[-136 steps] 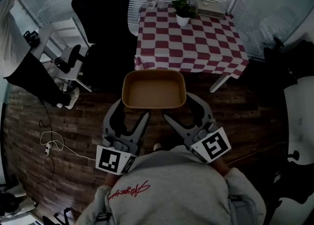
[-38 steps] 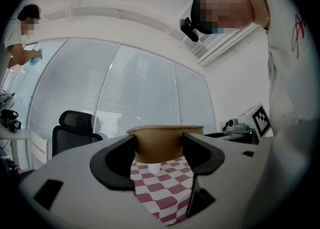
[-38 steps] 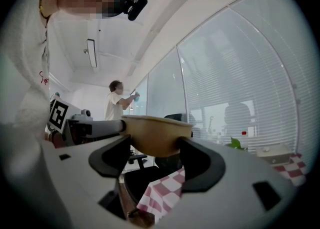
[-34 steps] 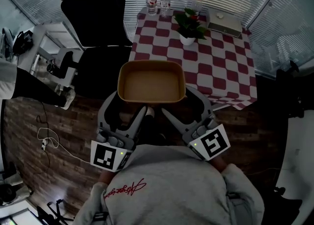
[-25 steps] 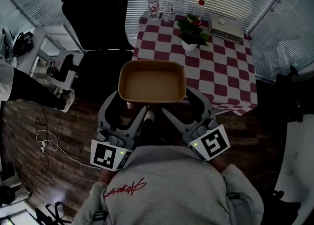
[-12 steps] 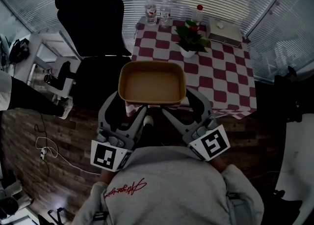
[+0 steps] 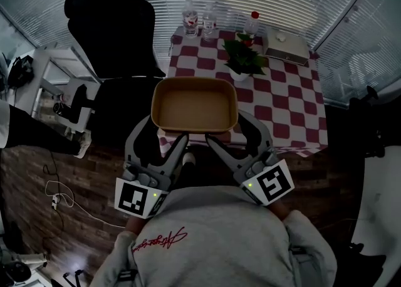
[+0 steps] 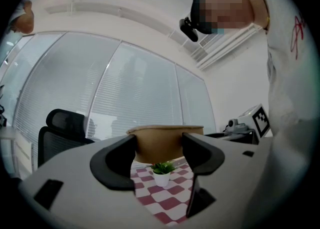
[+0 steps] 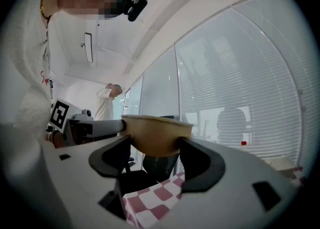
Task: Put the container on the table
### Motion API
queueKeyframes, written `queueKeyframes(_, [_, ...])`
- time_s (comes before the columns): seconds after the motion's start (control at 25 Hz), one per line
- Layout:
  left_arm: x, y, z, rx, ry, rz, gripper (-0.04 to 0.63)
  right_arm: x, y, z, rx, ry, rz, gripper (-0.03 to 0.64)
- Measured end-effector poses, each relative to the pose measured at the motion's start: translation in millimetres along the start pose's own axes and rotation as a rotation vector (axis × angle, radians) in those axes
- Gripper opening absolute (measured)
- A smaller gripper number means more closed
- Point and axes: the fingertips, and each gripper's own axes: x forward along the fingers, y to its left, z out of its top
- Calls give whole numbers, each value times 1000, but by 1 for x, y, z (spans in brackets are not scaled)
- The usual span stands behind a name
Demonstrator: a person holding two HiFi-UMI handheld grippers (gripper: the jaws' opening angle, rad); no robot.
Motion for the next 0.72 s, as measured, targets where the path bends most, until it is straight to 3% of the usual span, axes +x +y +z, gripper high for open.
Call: queueKeyframes(0.72, [61, 56, -6, -21, 6, -41, 305, 62, -47, 1, -1, 15, -46, 308])
